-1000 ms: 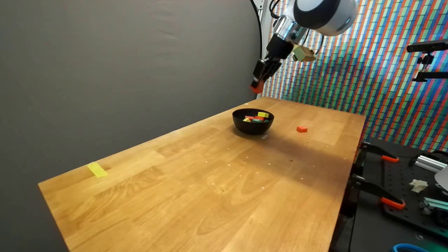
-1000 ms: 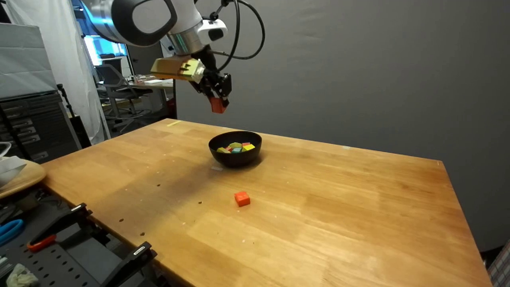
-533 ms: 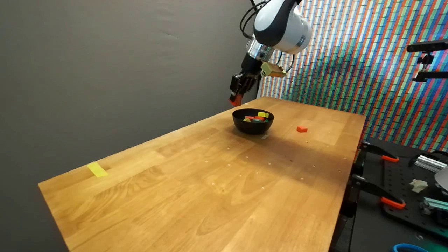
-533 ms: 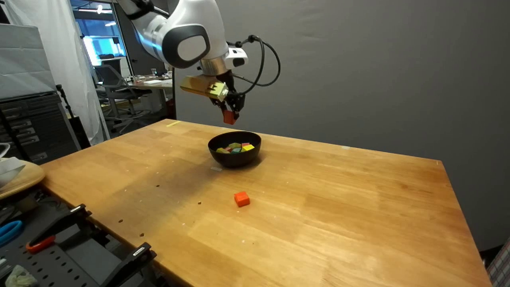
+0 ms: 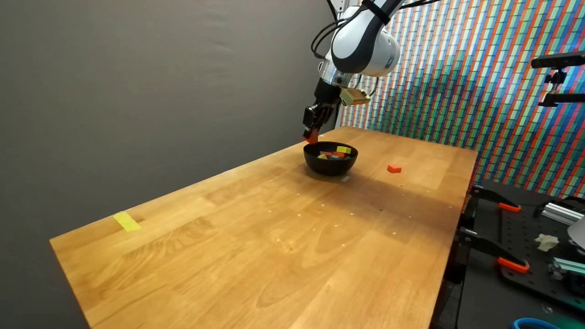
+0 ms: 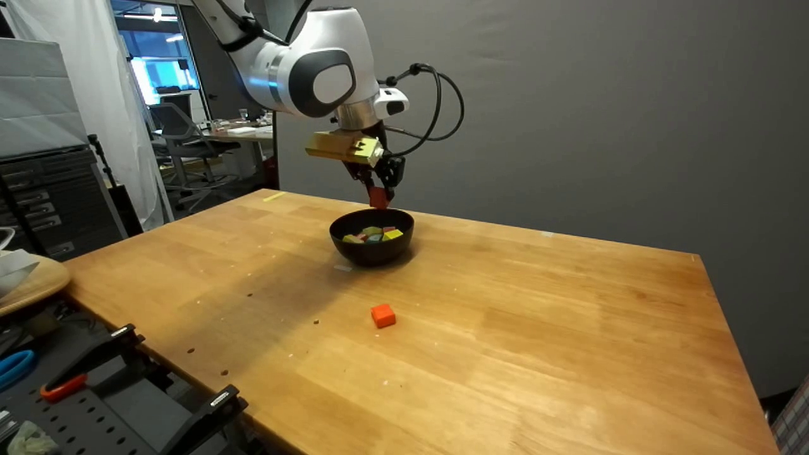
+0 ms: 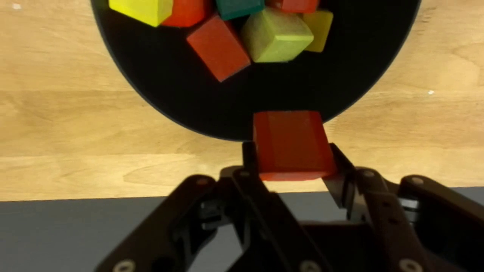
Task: Put the colored things in the bowl
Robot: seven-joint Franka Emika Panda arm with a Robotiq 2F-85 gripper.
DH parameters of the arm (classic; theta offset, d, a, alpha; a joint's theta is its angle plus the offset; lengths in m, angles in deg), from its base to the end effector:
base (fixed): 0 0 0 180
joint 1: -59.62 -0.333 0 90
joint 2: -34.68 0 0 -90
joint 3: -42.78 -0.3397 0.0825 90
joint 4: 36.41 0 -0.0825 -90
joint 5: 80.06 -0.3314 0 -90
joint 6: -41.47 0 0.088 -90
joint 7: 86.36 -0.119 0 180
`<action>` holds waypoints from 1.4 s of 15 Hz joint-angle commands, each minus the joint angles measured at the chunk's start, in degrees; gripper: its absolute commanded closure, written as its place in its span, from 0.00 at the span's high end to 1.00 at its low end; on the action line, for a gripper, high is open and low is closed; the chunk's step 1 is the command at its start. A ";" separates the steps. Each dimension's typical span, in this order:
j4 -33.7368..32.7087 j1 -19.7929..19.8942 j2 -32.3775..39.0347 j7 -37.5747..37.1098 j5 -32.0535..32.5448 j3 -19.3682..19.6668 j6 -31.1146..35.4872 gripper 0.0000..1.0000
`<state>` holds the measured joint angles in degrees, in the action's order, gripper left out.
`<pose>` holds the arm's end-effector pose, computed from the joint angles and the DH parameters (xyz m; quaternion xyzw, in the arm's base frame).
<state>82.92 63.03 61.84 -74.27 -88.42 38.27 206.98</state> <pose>0.6018 0.0001 0.2832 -0.9845 -0.0396 -0.1681 0.0307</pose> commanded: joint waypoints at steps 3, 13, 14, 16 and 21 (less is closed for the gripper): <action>0.94 -1.29 -0.76 -3.78 5.63 2.39 -1.35 0.58; 12.47 -2.80 -13.60 -5.56 10.02 6.23 -11.09 1.00; 15.36 -3.07 -16.66 -6.56 11.96 7.64 -12.36 1.00; 20.13 -2.54 -22.00 -8.53 15.38 9.67 -14.62 1.00; 22.97 0.29 -24.45 -10.21 16.90 11.19 -16.04 1.00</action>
<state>106.07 62.60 37.32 -84.51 -71.54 50.27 191.09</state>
